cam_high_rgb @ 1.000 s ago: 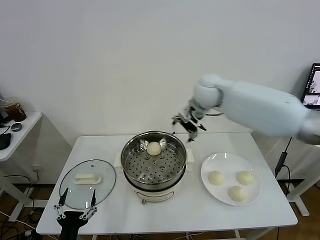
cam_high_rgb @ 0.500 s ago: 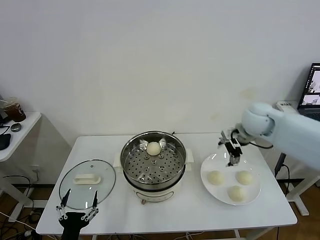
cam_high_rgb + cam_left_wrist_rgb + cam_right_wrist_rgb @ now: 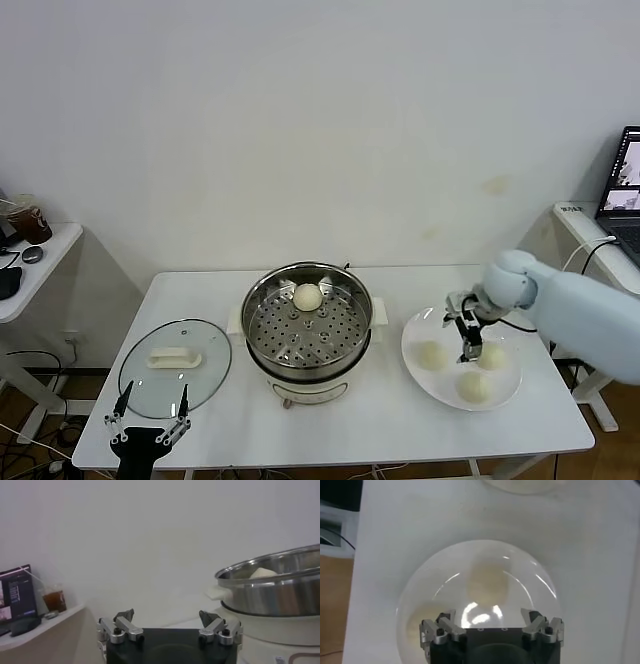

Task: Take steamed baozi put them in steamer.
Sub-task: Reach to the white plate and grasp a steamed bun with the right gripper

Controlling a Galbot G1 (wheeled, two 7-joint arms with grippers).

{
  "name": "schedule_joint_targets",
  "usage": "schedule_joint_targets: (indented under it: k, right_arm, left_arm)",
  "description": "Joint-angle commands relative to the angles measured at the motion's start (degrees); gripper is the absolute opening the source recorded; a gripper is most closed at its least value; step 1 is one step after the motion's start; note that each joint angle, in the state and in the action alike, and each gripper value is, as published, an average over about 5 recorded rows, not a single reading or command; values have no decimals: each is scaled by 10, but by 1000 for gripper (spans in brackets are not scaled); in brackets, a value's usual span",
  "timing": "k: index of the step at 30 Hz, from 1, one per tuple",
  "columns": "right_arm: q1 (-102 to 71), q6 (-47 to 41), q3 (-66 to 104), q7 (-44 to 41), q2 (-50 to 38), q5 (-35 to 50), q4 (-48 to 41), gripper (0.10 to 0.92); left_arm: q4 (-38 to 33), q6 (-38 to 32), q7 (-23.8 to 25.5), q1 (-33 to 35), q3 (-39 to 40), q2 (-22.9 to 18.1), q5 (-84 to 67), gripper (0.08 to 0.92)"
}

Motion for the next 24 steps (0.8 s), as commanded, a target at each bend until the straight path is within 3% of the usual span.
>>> schedule_joint_targets:
  k: [1, 11, 24]
  right_arm:
    - [-57, 15, 36, 13, 55, -34, -63, 823]
    - [-61, 7, 41, 4, 73, -47, -80, 808]
    - [-55, 5, 50, -4, 65, -49, -68, 578]
  left_arm:
    - [1, 0, 0, 1, -3, 0, 0, 823]
    - [5, -1, 0, -2, -4, -2, 0, 823]
    - [-2, -1, 1, 1, -5, -5, 1, 823]
